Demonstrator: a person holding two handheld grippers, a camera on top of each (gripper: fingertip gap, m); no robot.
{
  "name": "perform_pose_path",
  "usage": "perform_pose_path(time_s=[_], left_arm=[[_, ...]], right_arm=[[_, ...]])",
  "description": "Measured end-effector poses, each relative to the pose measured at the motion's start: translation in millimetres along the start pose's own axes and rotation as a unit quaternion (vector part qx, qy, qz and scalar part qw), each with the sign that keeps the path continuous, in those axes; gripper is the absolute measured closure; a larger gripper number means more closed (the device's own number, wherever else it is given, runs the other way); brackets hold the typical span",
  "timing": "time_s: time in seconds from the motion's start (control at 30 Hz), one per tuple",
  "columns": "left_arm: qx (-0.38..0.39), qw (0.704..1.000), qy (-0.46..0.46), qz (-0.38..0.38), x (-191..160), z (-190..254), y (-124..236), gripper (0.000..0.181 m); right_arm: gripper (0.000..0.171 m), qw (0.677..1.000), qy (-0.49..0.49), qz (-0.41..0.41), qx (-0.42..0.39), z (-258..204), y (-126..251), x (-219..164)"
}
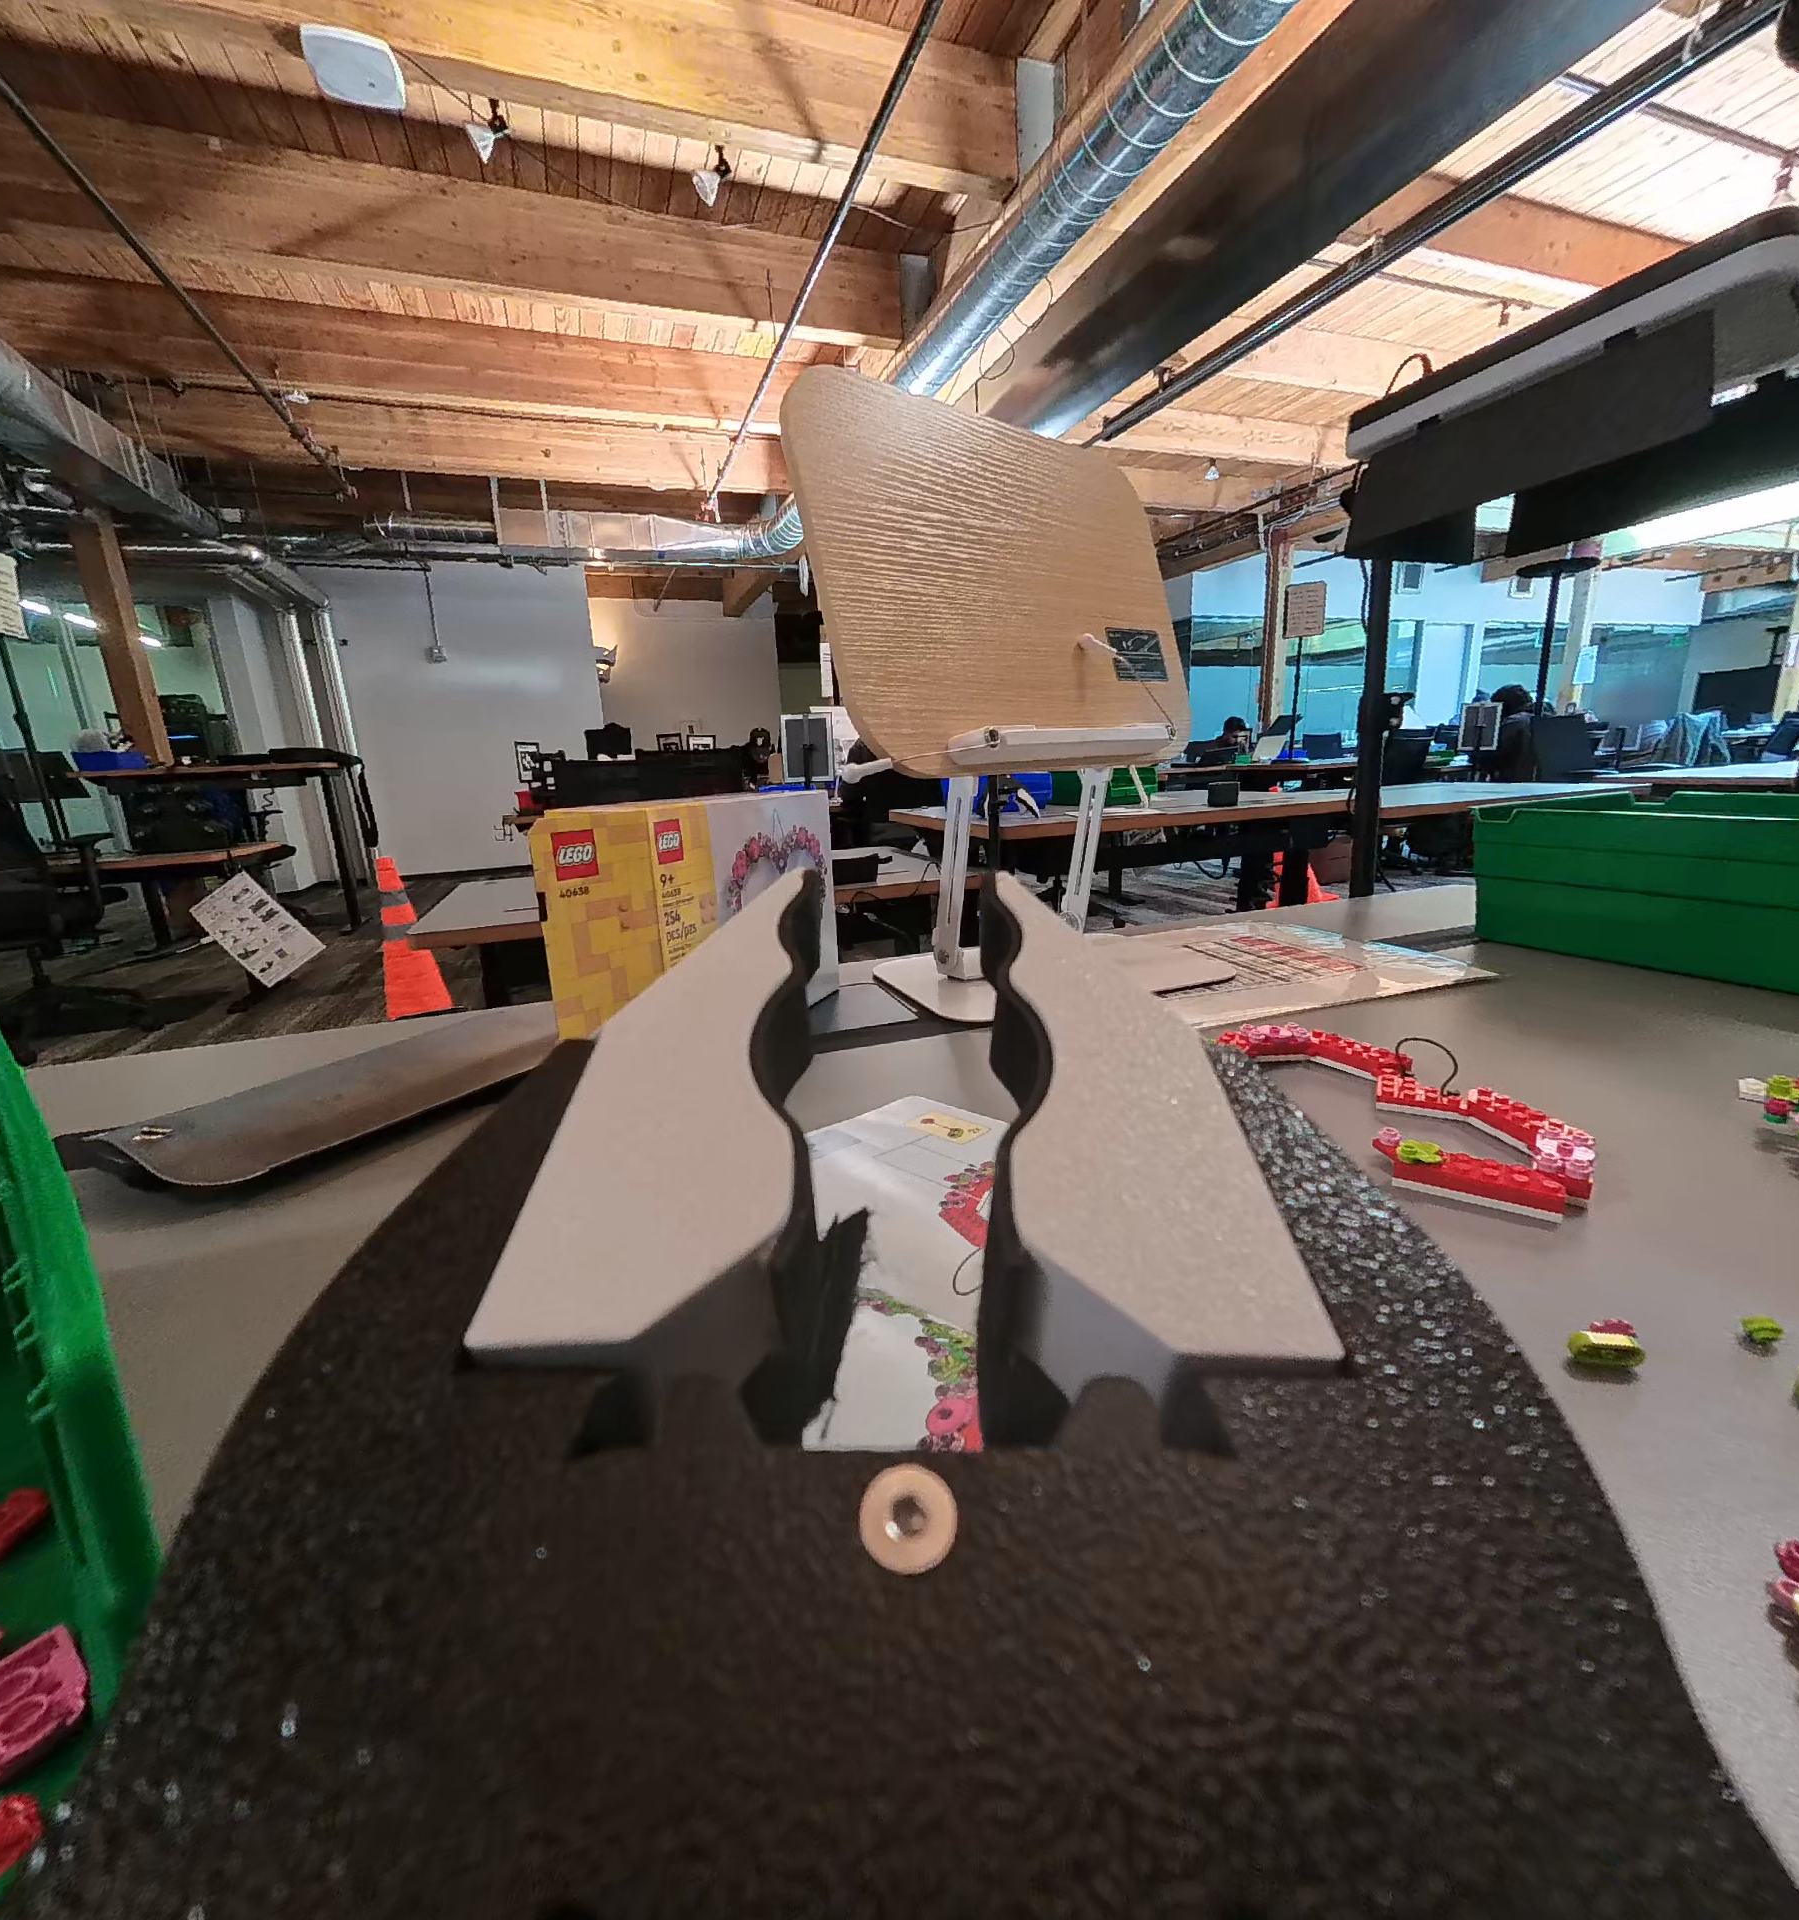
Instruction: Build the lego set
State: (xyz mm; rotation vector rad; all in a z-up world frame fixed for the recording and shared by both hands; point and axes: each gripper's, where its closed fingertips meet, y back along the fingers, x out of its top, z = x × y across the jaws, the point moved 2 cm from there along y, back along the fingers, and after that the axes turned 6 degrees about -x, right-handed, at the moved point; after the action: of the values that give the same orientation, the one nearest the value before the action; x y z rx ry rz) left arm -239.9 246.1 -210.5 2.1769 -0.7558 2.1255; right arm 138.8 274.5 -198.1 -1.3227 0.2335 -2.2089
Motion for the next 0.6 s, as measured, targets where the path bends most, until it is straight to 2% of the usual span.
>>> perform_pose_path(time_s=[0.23,0.37,0.43,0.6], left_arm=[[-0.004,1.000,-0.005,-0.001,-0.1,2.2,-0.6,0.153],[-0.008,1.000,-0.009,-0.002,-0.2,4.7,-1.1,0.153],[-0.010,1.000,-0.012,-0.003,-0.5,6.2,-1.5,0.153],[-0.014,1.000,-0.013,-0.002,0.1,8.4,-1.7,0.154]], right_arm=[[0.153,0.995,0.080,-0.028,-0.052,46.7,7.7,-6.5],[0.148,0.994,0.022,-0.096,-0.043,62.2,8.0,-28.2],[0.147,0.991,-0.019,-0.129,-0.019,60.2,6.3,-37.7],[0.148,0.975,-0.049,-0.211,0.042,48.3,0.4,-48.7]])
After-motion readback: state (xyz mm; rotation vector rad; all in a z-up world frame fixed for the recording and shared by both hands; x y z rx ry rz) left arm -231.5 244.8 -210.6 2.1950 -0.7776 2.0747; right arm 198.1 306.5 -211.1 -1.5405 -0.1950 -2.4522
